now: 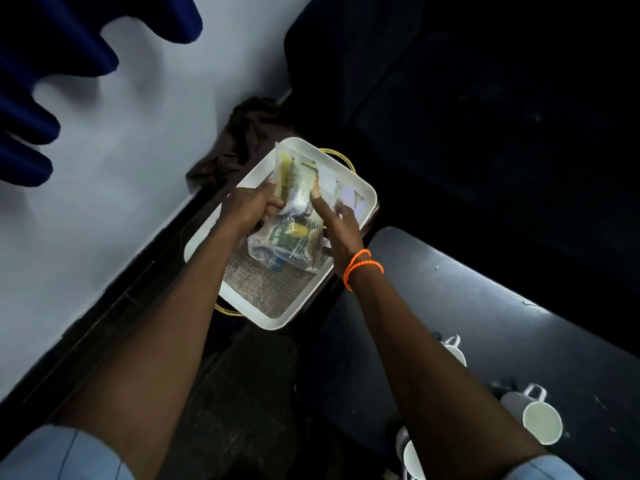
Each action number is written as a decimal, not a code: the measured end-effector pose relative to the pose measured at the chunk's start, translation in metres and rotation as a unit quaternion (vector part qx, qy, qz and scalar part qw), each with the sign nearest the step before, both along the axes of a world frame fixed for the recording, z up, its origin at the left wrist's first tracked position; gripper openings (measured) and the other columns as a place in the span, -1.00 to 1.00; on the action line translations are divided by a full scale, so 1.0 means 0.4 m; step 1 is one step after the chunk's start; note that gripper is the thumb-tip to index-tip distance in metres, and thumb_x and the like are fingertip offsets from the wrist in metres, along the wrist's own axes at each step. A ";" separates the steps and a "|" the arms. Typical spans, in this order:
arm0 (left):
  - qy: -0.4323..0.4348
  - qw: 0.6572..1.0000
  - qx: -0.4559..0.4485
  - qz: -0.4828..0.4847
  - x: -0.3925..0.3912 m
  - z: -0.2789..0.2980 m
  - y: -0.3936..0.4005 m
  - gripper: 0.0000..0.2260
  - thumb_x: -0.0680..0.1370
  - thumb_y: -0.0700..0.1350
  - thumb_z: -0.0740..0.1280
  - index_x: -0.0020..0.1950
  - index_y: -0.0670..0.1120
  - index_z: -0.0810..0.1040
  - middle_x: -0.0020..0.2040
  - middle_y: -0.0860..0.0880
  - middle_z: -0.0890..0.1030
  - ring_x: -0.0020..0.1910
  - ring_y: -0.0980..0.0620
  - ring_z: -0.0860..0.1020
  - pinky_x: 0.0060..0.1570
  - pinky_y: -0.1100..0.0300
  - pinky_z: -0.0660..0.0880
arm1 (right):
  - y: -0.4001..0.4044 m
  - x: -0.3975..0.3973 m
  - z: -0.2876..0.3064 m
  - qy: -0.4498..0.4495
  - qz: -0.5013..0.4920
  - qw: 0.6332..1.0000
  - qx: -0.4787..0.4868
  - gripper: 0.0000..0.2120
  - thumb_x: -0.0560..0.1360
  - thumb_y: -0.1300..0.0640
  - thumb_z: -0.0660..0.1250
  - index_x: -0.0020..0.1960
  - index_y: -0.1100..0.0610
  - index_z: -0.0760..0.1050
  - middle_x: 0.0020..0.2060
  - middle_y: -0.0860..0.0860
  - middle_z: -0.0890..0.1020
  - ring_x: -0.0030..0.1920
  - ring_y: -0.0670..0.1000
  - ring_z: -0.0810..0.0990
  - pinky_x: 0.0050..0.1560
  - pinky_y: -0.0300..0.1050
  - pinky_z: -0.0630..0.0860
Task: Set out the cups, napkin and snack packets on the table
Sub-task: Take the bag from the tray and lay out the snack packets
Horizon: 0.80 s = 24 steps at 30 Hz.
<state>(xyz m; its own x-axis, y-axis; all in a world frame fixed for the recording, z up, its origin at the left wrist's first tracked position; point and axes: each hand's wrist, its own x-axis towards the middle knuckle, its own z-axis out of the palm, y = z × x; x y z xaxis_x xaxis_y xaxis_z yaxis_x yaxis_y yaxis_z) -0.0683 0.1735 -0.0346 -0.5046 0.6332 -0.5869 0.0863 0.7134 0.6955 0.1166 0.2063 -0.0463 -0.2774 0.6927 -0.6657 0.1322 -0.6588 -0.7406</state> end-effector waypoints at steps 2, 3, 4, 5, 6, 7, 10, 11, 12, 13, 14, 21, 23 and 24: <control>-0.037 0.998 0.030 0.044 0.032 -0.001 -0.004 -0.69 0.46 0.17 0.44 -0.29 -0.03 0.76 -0.28 -0.01 0.74 -0.33 0.02 0.63 -0.18 0.17 0.50 | 0.003 0.005 0.004 0.005 0.001 1.000 -0.004 0.09 0.32 -0.28 0.60 0.65 0.07 0.16 0.56 0.08 0.37 0.46 0.20 0.48 0.43 0.36 0.44; -0.034 0.996 0.044 0.064 0.048 -0.002 -0.004 -0.71 0.48 0.14 0.46 -0.31 -0.03 0.74 -0.31 0.02 0.74 -0.39 0.09 0.64 -0.29 0.25 0.52 | 0.003 0.008 0.005 0.004 0.006 1.000 -0.004 0.06 0.31 -0.22 0.64 0.63 0.07 0.21 0.52 0.09 0.41 0.43 0.19 0.51 0.41 0.35 0.47; -0.020 0.995 0.060 0.082 0.061 -0.005 -0.003 -0.71 0.50 0.12 0.49 -0.30 -0.03 0.73 -0.33 0.03 0.74 -0.44 0.16 0.64 -0.41 0.31 0.51 | 0.002 0.010 0.005 0.009 0.011 1.000 -0.002 0.00 0.30 -0.16 0.67 0.59 0.08 0.28 0.48 0.10 0.47 0.39 0.19 0.54 0.38 0.33 0.49; -0.002 0.992 0.073 0.100 0.071 -0.004 -0.003 -0.75 0.51 0.10 0.51 -0.24 -0.04 0.72 -0.30 0.02 0.75 -0.45 0.18 0.65 -0.47 0.32 0.51 | 0.001 0.014 0.003 0.022 0.011 1.000 0.004 -0.06 0.29 -0.09 0.68 0.55 0.10 0.35 0.42 0.11 0.54 0.35 0.19 0.58 0.33 0.30 0.53; 0.007 0.990 0.082 0.115 0.079 0.001 -0.004 -0.81 0.50 0.08 0.53 -0.13 -0.03 0.70 -0.21 -0.01 0.77 -0.39 0.15 0.68 -0.44 0.26 0.57 | -0.001 0.018 0.003 0.040 0.006 0.999 0.009 -0.12 0.29 -0.01 0.69 0.51 0.11 0.40 0.36 0.10 0.59 0.31 0.18 0.62 0.26 0.24 0.58; -0.001 0.988 0.085 0.128 0.082 0.010 -0.005 -0.78 0.48 0.06 0.56 -0.02 -0.04 0.66 -0.10 -0.06 0.77 -0.27 0.06 0.73 -0.31 0.14 0.67 | -0.003 0.025 0.004 0.059 -0.002 0.998 0.011 -0.18 0.29 0.09 0.68 0.47 0.13 0.44 0.32 0.09 0.63 0.27 0.16 0.65 0.18 0.17 0.62; -0.159 0.980 0.072 0.097 0.082 0.053 -0.010 -0.58 0.46 -0.02 0.60 0.24 -0.17 0.62 0.16 -0.24 0.72 0.06 -0.23 0.73 0.10 -0.24 0.67 | -0.010 0.057 0.015 0.139 -0.042 0.989 -0.012 -0.38 0.34 0.34 0.57 0.37 0.20 0.52 0.16 0.11 0.73 0.11 0.17 0.73 0.01 0.07 0.69; -0.230 0.969 0.072 0.062 0.091 0.074 -0.016 -0.56 0.48 -0.03 0.58 0.29 -0.18 0.62 0.21 -0.27 0.71 0.10 -0.26 0.73 0.13 -0.28 0.65 | -0.015 0.070 0.020 0.175 -0.055 0.983 -0.025 -0.45 0.38 0.39 0.50 0.36 0.25 0.53 0.12 0.15 0.73 0.08 0.20 0.73 0.02 0.10 0.69; -0.284 0.956 0.074 0.029 0.103 0.092 -0.024 -0.58 0.51 -0.01 0.56 0.30 -0.15 0.63 0.22 -0.26 0.71 0.12 -0.26 0.72 0.14 -0.28 0.64 | -0.022 0.084 0.026 0.205 -0.066 0.976 -0.037 -0.49 0.42 0.42 0.44 0.37 0.29 0.51 0.12 0.21 0.71 0.08 0.25 0.70 0.08 0.15 0.67; -0.326 0.942 0.081 0.004 0.120 0.106 -0.030 -0.60 0.51 0.03 0.54 0.28 -0.12 0.66 0.21 -0.25 0.71 0.14 -0.26 0.72 0.14 -0.26 0.64 | -0.031 0.100 0.033 0.228 -0.075 0.970 -0.046 -0.51 0.45 0.43 0.39 0.38 0.31 0.49 0.13 0.25 0.68 0.09 0.27 0.68 0.12 0.18 0.66; -0.362 0.927 0.094 -0.011 0.141 0.114 -0.036 -0.57 0.50 0.08 0.54 0.28 -0.11 0.66 0.21 -0.24 0.72 0.17 -0.26 0.70 0.13 -0.23 0.64 | -0.039 0.117 0.039 0.246 -0.087 0.964 -0.048 -0.52 0.45 0.43 0.36 0.37 0.32 0.49 0.14 0.26 0.66 0.08 0.26 0.68 0.13 0.17 0.65; -0.491 0.853 0.174 0.006 0.318 0.072 -0.060 -0.30 0.65 0.39 0.02 0.40 -0.10 0.62 0.36 -0.22 0.63 0.35 -0.23 0.61 0.32 -0.14 0.57 | -0.147 0.247 0.026 0.288 -0.225 0.931 0.000 -0.59 0.35 0.44 0.30 0.16 0.19 0.51 0.14 0.22 0.60 0.09 0.15 0.63 0.11 0.05 0.64; -0.405 0.897 0.176 -0.002 0.361 0.051 -0.068 -0.42 0.69 0.33 0.05 0.30 -0.02 0.69 0.26 -0.11 0.71 0.26 -0.11 0.68 0.23 -0.03 0.62 | -0.184 0.273 0.007 0.266 -0.265 0.927 0.005 -0.56 0.37 0.50 0.30 0.21 0.24 0.50 0.20 0.28 0.59 0.17 0.21 0.61 0.25 0.19 0.58; -0.326 0.932 0.158 -0.031 0.378 0.044 -0.073 -0.50 0.66 0.33 0.14 0.24 0.04 0.71 0.18 -0.04 0.74 0.19 -0.03 0.70 0.18 0.00 0.63 | -0.199 0.285 -0.004 0.241 -0.282 0.928 0.005 -0.56 0.39 0.54 0.31 0.21 0.25 0.51 0.20 0.31 0.60 0.19 0.23 0.61 0.29 0.25 0.55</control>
